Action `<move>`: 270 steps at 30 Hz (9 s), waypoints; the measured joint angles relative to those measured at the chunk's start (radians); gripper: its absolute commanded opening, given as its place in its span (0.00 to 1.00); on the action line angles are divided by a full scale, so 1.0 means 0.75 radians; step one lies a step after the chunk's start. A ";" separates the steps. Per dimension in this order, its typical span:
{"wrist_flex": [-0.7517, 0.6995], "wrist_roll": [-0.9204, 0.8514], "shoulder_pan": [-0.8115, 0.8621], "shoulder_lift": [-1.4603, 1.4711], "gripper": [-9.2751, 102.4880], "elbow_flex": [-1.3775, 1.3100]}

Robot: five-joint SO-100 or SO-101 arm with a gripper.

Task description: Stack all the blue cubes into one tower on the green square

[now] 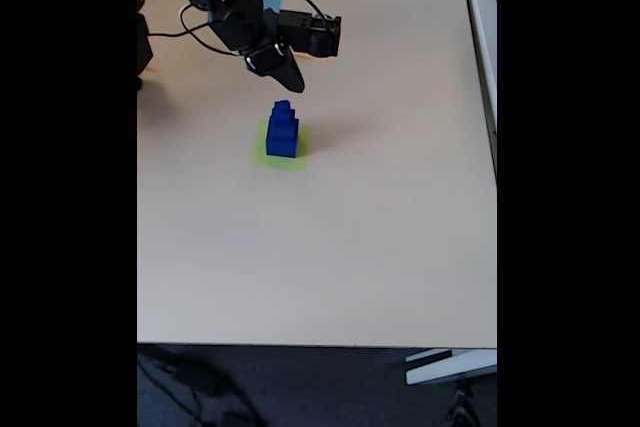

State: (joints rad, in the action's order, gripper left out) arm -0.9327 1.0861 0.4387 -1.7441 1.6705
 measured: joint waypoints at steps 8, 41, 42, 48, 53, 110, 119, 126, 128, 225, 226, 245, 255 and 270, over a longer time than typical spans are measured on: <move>-0.012 -0.020 0.022 0.008 0.08 0.000; -0.049 -0.037 0.043 0.057 0.08 -0.031; -0.049 -0.037 0.043 0.057 0.08 -0.033; -0.049 -0.039 0.043 0.057 0.08 -0.041; -0.049 -0.049 0.051 0.059 0.08 -0.041; -0.098 -0.061 0.074 0.104 0.08 -0.072; -0.098 -0.061 0.092 0.117 0.08 -0.094; -0.098 -0.065 0.092 0.117 0.08 -0.094; -0.104 -0.065 0.090 0.127 0.08 -0.106; -0.769 -0.025 0.008 0.221 0.08 -0.607; -0.763 -0.025 0.010 0.221 0.08 -0.591; -0.726 -0.043 0.063 0.207 0.08 -0.517; -0.650 -0.074 0.078 0.207 0.08 -0.452; -0.591 -0.090 0.096 0.207 0.08 -0.387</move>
State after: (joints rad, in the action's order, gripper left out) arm -1.3760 1.0186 0.5108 -1.5892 1.3806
